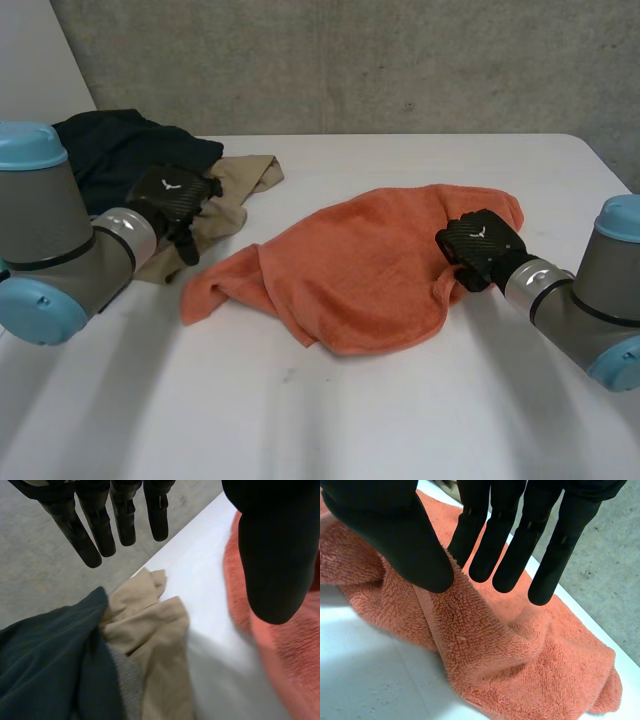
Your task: Fold the laundry.
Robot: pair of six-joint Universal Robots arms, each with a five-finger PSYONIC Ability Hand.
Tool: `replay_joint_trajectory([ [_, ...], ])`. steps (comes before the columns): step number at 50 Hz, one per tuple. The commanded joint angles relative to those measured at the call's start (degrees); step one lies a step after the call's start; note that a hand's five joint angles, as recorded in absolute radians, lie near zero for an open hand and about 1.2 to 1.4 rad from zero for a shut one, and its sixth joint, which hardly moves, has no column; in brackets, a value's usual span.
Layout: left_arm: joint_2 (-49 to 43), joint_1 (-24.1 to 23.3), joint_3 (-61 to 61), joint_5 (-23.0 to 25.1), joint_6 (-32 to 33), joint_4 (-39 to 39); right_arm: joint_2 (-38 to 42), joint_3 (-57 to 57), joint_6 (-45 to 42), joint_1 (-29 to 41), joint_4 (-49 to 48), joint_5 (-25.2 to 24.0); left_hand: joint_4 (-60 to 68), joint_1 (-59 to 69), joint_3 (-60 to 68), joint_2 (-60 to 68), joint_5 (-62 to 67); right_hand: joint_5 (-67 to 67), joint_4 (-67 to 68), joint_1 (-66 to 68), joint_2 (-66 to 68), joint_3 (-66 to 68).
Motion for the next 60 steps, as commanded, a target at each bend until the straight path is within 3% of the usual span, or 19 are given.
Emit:
replay_joint_trajectory([
  [1,-0.3,-2.6,1.0,5.4,0.2,-3.5,-0.1,-0.9,-0.7,0.6,1.4,1.3,-0.1,-0.7,-0.5,-0.3,0.5,13.6,11.4,15.2,12.1,11.9],
  [7,-7.1,-5.2,7.3,6.2,0.5,-7.5,-1.0,-2.4,-1.7,0.9,8.2,1.3,-3.3,-3.9,-3.7,-3.5,-2.7,13.6,11.4,15.2,12.1,11.9],
  [13,-14.3,-5.4,15.0,2.3,1.2,-13.4,-3.7,-1.9,-1.6,0.7,12.7,0.8,4.9,4.3,4.5,4.7,5.5,13.6,11.4,15.2,12.1,11.9],
  [18,-18.2,-5.4,20.4,-1.0,2.9,-16.3,-6.6,1.1,-1.9,0.7,15.3,-0.1,28.9,28.4,28.5,28.7,29.5,13.6,11.4,15.2,12.1,11.9],
  [25,-21.5,-5.2,25.8,-2.0,4.1,-16.2,-11.2,5.2,-1.6,0.9,19.0,-1.5,61.2,60.6,60.8,61.0,61.8,13.6,11.4,15.2,12.1,11.9],
  [28,-21.9,-5.2,27.4,-1.7,4.5,-16.1,-13.5,7.5,-1.4,1.9,23.2,-2.4,61.2,60.7,60.9,61.1,61.8,13.6,11.4,15.2,12.1,11.9],
  [33,-20.6,-4.2,32.4,-2.5,3.7,-14.9,-17.1,12.4,1.6,9.6,31.2,-5.8,61.2,60.7,60.9,61.1,61.8,13.6,11.4,15.2,12.1,11.9],
  [39,-17.0,-3.4,36.2,-2.4,-0.2,-11.4,-19.1,14.2,11.5,20.0,26.1,-5.8,61.2,60.7,60.9,61.1,61.8,13.6,11.4,15.2,12.1,11.9],
  [40,-16.3,-3.4,36.6,-2.3,-0.9,-10.7,-19.1,14.0,13.0,20.5,24.8,-5.3,61.2,60.7,60.9,61.1,61.8,4.6,2.4,6.2,3.1,2.9],
  [41,-15.0,-3.5,36.9,-2.2,-2.0,-9.5,-19.4,13.4,15.7,20.7,22.4,-3.6,61.2,60.7,60.9,61.1,61.8,-18.7,-20.9,-17.1,-20.1,-20.4],
  [45,-11.1,-3.9,36.1,-0.9,-3.8,-7.1,-20.6,10.5,20.2,19.5,17.4,3.4,61.2,60.7,60.9,61.1,61.8,-41.2,-43.4,-39.6,-42.7,-42.9],
  [50,-5.9,-3.6,32.5,0.9,-4.4,-5.5,-22.6,6.4,20.9,16.2,16.6,10.2,61.2,60.7,60.9,61.1,61.8,-56.4,-58.6,-54.8,-57.9,-58.1],
  [52,-2.6,-3.2,29.9,2.2,-4.5,-4.8,-23.1,4.3,20.5,13.8,17.1,11.8,61.2,60.7,60.9,61.1,61.8,-56.4,-58.6,-54.8,-57.9,-58.1],
  [58,5.7,-2.5,23.9,7.2,-5.9,-2.3,-22.6,-1.9,20.3,8.9,16.7,11.0,61.2,60.7,60.9,61.1,61.8,-56.4,-58.6,-54.8,-57.9,-58.1],
  [60,9.6,-2.4,21.3,9.4,-7.2,-1.4,-19.0,-6.1,20.4,8.0,16.7,9.6,61.2,60.7,60.9,61.1,61.8,-56.4,-58.6,-54.8,-57.9,-58.1],
])
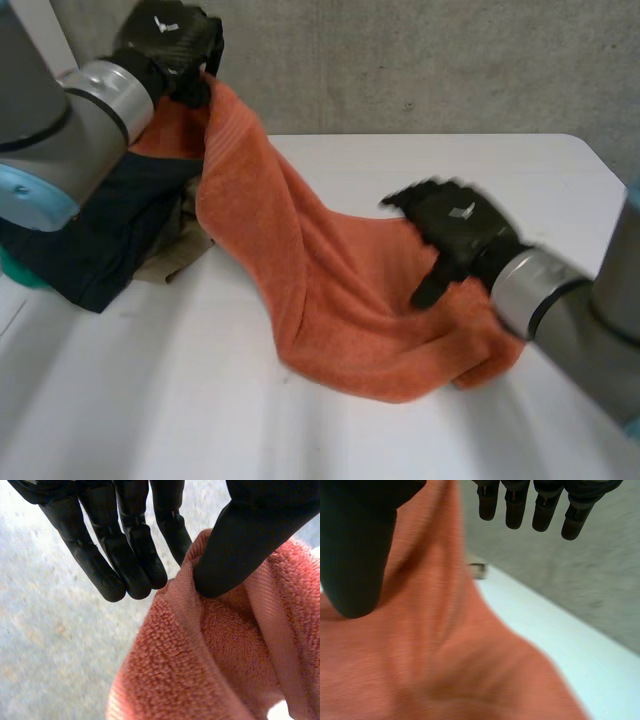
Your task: Fold the laundry.
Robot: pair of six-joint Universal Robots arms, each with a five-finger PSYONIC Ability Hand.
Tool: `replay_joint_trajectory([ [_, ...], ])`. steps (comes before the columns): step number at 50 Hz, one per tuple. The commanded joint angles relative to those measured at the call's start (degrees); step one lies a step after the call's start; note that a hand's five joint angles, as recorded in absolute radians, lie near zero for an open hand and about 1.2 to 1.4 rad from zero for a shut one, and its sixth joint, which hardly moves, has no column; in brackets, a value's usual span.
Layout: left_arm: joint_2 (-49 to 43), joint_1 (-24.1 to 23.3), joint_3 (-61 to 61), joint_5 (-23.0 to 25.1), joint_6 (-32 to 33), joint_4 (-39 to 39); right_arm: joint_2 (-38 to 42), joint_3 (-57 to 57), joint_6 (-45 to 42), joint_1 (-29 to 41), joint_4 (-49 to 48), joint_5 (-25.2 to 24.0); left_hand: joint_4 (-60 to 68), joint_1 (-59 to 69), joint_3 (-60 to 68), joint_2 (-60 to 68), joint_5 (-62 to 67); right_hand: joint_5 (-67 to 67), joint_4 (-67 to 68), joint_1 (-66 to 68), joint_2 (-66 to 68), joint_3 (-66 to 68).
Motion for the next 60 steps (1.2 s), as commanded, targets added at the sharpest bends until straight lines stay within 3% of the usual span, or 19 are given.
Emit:
replay_joint_trajectory([
  [1,11.9,0.6,-8.5,6.9,-2.9,3.2,5.8,-11.0,-0.5,-5.0,0.4,-2.5,11.6,15.8,12.0,11.5,13.7,-2.8,-2.0,-2.8,-1.8,-1.9],
  [12,27.2,0.8,-17.4,14.7,-11.5,9.3,35.3,-43.5,-0.6,-1.3,9.3,-3.5,11.6,15.8,12.0,11.5,13.7,-2.8,-2.0,-2.8,-1.8,-1.9],
  [20,32.4,2.1,-21.9,17.8,-15.0,10.9,51.8,-60.9,-1.0,1.8,11.9,-4.2,11.6,15.8,12.0,11.5,13.7,-2.8,-2.0,-2.8,-1.8,-1.9],
  [22,32.8,2.7,-22.4,18.1,-15.5,11.0,53.8,-63.4,-1.1,2.4,11.8,-3.8,11.6,15.8,12.0,11.5,13.7,10.2,11.1,10.2,11.2,11.2],
  [23,32.9,3.3,-22.6,18.2,-15.7,11.0,55.0,-66.0,-1.3,2.7,11.6,-2.9,11.6,15.8,12.0,11.5,13.7,45.1,46.0,45.1,46.1,46.1],
  [24,32.9,3.6,-22.7,18.2,-15.7,11.1,55.2,-67.3,-1.1,2.7,11.3,-2.2,11.6,15.8,12.0,11.5,13.7,67.0,67.8,67.0,68.0,67.9],
  [30,30.4,6.2,-21.7,17.6,-15.5,11.3,50.2,-73.4,1.6,0.1,5.8,4.5,11.6,15.8,12.0,11.5,13.7,67.2,68.0,67.2,68.2,68.1],
  [37,23.7,7.8,-16.8,11.8,-15.7,13.6,33.8,-63.5,1.6,-0.5,-4.7,3.9,11.6,15.8,12.0,11.5,13.7,67.2,68.0,67.2,68.2,68.1],
  [42,17.4,7.3,-13.7,6.7,-15.3,13.8,21.3,-45.3,0.0,-0.6,-10.7,3.2,11.6,15.8,12.0,11.5,13.7,67.2,68.0,67.2,68.2,68.1],
  [46,13.0,7.3,-14.4,5.3,-15.7,13.0,16.0,-31.9,-1.2,-1.2,-13.8,3.2,11.6,15.8,12.0,11.5,13.7,67.2,68.0,67.2,68.2,68.1],
  [53,8.6,7.3,-23.0,6.3,-14.2,11.2,13.3,-12.7,-3.0,-1.5,-15.7,2.1,11.6,15.8,12.0,11.5,13.7,67.2,68.0,67.2,68.2,68.1],
  [58,5.5,7.2,-31.7,8.6,-9.2,12.7,16.2,-2.5,-5.2,-0.5,-17.5,0.3,7.1,11.3,7.5,7.0,9.2,67.2,68.0,67.2,68.2,68.1],
  [60,4.2,7.3,-33.5,9.1,-7.4,12.7,17.6,-1.2,-6.1,-0.2,-17.9,0.3,4.2,8.4,4.6,4.1,6.3,59.3,60.1,59.3,60.3,60.3],
])
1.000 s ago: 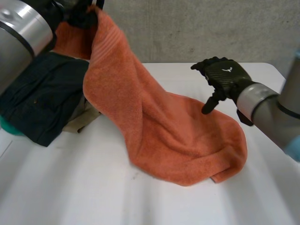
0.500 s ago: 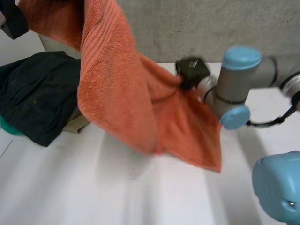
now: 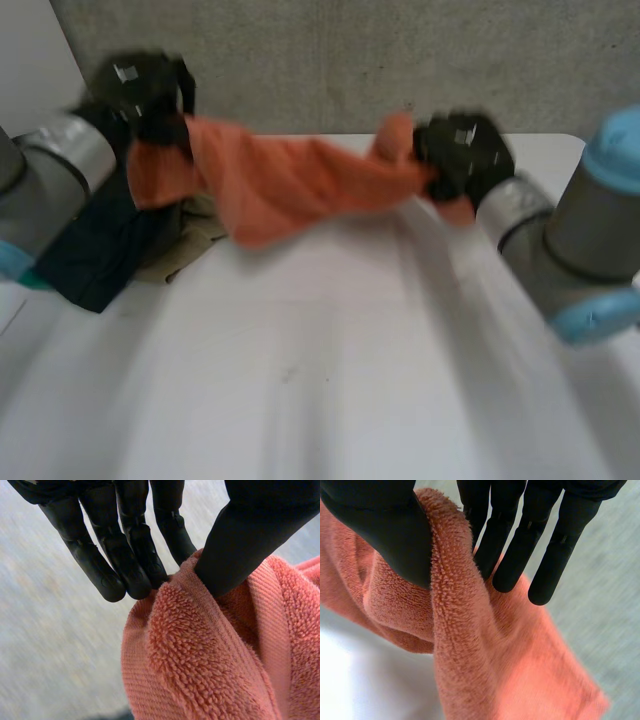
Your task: Fold the laundry.
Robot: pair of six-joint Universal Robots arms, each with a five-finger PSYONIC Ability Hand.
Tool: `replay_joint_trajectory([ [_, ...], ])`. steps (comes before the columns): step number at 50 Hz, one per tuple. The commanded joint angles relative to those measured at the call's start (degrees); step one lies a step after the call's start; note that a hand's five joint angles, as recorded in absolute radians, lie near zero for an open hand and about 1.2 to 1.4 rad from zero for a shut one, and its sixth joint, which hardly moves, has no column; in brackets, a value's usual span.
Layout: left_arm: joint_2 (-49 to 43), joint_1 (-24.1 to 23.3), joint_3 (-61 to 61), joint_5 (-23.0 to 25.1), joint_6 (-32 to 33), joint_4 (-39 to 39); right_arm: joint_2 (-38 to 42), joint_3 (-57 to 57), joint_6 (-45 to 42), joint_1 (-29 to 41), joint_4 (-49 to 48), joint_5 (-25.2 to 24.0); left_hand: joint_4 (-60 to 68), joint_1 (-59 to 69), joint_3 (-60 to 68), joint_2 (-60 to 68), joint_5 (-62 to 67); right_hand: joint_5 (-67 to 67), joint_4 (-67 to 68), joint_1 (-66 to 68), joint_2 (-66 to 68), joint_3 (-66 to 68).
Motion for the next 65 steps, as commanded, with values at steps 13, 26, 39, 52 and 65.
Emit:
replay_joint_trajectory([
  [13,0.5,-0.7,-9.9,2.6,16.3,-11.2,1.8,7.2,-8.0,-0.8,1.0,0.6,-50.3,-45.9,-49.7,-50.2,-48.0,-51.7,-54.1,-50.6,-53.3,-53.5],
  [26,2.9,-1.1,2.8,-1.3,9.0,-16.1,5.0,-9.7,-23.9,-4.4,22.8,-2.7,-56.4,-52.0,-55.8,-56.4,-54.1,-52.5,-55.0,-51.4,-54.2,-54.4],
  [39,-21.5,-2.9,30.6,-8.9,7.1,-34.4,19.9,-27.0,-32.5,-5.2,33.9,-6.4,-52.5,-48.1,-51.9,-52.5,-50.2,-38.9,-41.3,-37.8,-40.5,-40.8],
  [52,-32.0,-5.0,37.5,-8.4,10.5,-38.9,24.1,-27.6,-33.9,-4.8,32.2,4.5,-55.7,-51.3,-55.1,-55.7,-53.4,-38.9,-41.3,-37.8,-40.5,-40.8],
  [65,-36.4,-7.7,38.7,-10.0,19.1,-38.0,22.7,-28.0,-28.9,-4.7,31.8,4.6,-40.3,-35.9,-39.7,-40.3,-38.0,13.9,11.5,15.0,12.3,12.1],
])
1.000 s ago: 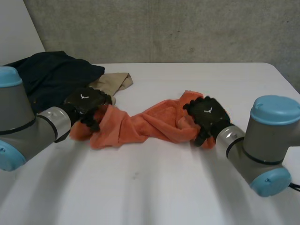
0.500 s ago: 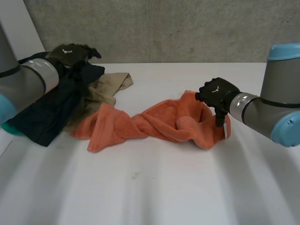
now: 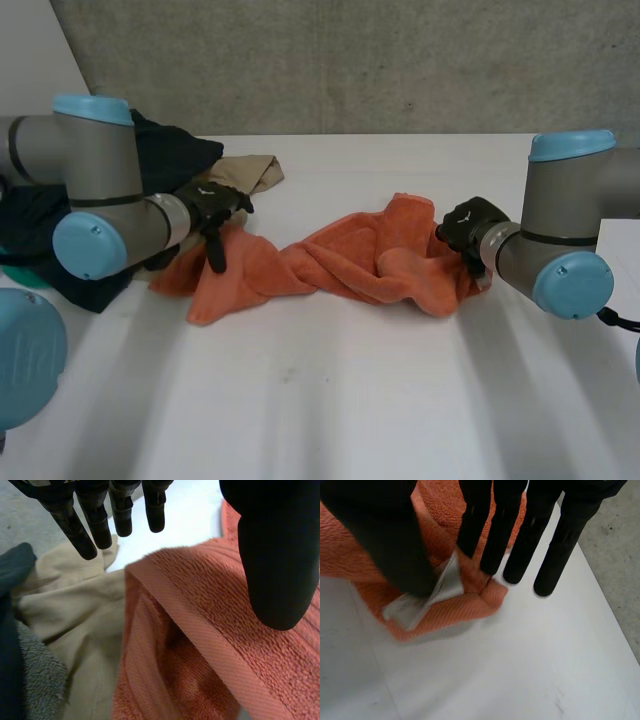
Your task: Fold the laundry.
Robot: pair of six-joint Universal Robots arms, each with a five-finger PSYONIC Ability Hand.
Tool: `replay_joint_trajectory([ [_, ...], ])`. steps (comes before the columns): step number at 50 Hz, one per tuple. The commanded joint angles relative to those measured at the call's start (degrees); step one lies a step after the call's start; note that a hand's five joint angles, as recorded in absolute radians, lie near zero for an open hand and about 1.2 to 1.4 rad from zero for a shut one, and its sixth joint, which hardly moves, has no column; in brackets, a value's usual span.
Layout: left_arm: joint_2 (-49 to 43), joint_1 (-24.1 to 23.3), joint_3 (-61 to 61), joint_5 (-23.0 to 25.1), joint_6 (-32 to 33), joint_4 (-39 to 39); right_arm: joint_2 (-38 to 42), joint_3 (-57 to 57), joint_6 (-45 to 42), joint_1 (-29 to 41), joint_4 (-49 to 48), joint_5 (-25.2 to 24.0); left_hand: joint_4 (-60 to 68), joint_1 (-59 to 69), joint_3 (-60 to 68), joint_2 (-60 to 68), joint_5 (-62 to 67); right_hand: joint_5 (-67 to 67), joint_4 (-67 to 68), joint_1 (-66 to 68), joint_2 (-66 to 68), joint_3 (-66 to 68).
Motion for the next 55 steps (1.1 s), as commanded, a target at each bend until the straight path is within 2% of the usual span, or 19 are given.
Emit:
replay_joint_trajectory([
  [1,-1.9,-1.6,0.8,-1.8,4.7,-0.2,-1.7,-0.8,2.8,-0.4,-0.2,-0.6,16.8,16.0,16.1,16.7,16.9,21.6,21.2,20.7,20.3,20.5],
  [3,-2.4,-1.9,1.6,-2.5,5.8,-0.1,-1.7,-1.5,2.8,-0.5,-0.3,-1.0,22.0,21.2,21.3,21.9,22.1,21.6,21.2,20.7,20.3,20.5],
  [7,-4.1,-2.7,5.4,-4.4,7.9,0.0,-1.1,-3.5,3.1,-0.6,-0.5,-2.0,51.9,51.1,51.2,51.8,51.9,21.6,21.2,20.7,20.3,20.5],
  [8,-4.8,-2.9,7.2,-5.4,8.6,0.1,-0.9,-4.5,3.4,-0.7,-0.9,-2.1,66.3,65.5,65.6,66.1,66.3,21.6,21.2,20.7,20.3,20.5],
  [11,-5.8,-3.2,10.6,-7.2,9.1,0.1,-1.0,-6.6,4.2,-0.8,-2.7,-2.1,66.4,65.7,65.8,66.3,66.5,21.6,21.2,20.7,20.3,20.5],
  [15,-5.7,-3.4,19.9,-8.4,9.2,3.5,-2.3,-10.2,9.9,-0.9,-11.8,-1.9,66.4,65.7,65.8,66.3,66.5,21.6,21.2,20.7,20.3,20.5],
  [16,-5.3,-3.4,21.4,-8.6,9.0,4.6,-4.3,-11.0,14.5,-1.0,-17.9,-1.8,66.4,65.7,65.8,66.3,66.5,21.6,21.2,20.7,20.3,20.5],
  [18,-3.9,-3.2,24.0,-9.0,8.5,7.6,-6.0,-11.1,18.0,-1.3,-22.6,-1.5,66.4,65.7,65.8,66.3,66.5,21.6,21.2,20.7,20.3,20.5],
  [19,-1.8,-2.9,25.9,-9.8,6.4,11.6,-8.0,-10.5,22.9,-1.7,-29.5,-0.8,66.4,65.7,65.8,66.3,66.5,21.6,21.2,20.7,20.3,20.5],
  [21,0.7,-2.8,26.1,-10.8,3.4,14.8,-10.0,-9.5,26.7,-1.9,-35.2,0.4,66.4,65.7,65.8,66.3,66.5,21.6,21.2,20.7,20.3,20.5],
  [22,3.8,-2.7,25.3,-11.4,0.2,18.3,-12.2,-7.8,30.1,-2.0,-41.3,1.9,66.4,65.7,65.8,66.3,66.5,21.6,21.2,20.7,20.3,20.5],
  [25,9.4,-2.4,19.8,-11.9,-4.9,23.8,-15.6,-4.6,34.1,-2.3,-50.4,4.5,66.4,65.7,65.8,66.3,66.5,21.6,21.2,20.7,20.3,20.5],
  [28,13.4,-2.0,12.8,-11.3,-7.7,26.4,-17.7,-1.7,34.2,-2.3,-51.0,5.0,66.4,65.7,65.8,66.3,66.5,21.6,21.2,20.7,20.3,20.5],
  [32,20.7,-1.8,-5.0,-8.4,-10.0,29.9,-21.0,5.4,34.7,-2.4,-44.3,2.6,66.4,65.7,65.8,66.3,66.5,21.6,21.2,20.7,20.3,20.5],
  [41,28.6,-1.3,-35.7,-1.9,-8.8,32.1,-25.5,23.3,34.8,-5.7,-29.8,-5.9,66.4,65.7,65.8,66.3,66.5,21.6,21.2,20.7,20.3,20.5],
  [47,29.5,-1.2,-49.3,1.6,-4.0,30.8,-25.5,32.0,30.0,-7.8,-26.0,-10.1,41.4,40.7,40.8,41.3,41.5,21.6,21.2,20.7,20.3,20.5],
  [48,29.7,-1.2,-51.9,2.7,-2.4,29.8,-25.6,33.3,28.3,-8.2,-26.3,-10.8,29.7,29.0,29.1,29.6,29.8,21.6,21.2,20.7,20.3,20.5],
  [49,29.7,-1.1,-52.7,3.2,-1.6,29.0,-25.6,33.7,27.7,-8.3,-26.7,-11.0,25.0,24.2,24.3,24.8,25.0,21.6,21.2,20.7,20.3,20.5],
  [55,32.5,1.0,-51.1,7.5,-0.1,18.7,-26.2,33.5,24.8,-8.2,-28.6,-10.5,14.4,13.6,13.7,14.2,14.4,21.6,21.2,20.7,20.3,20.5],
])
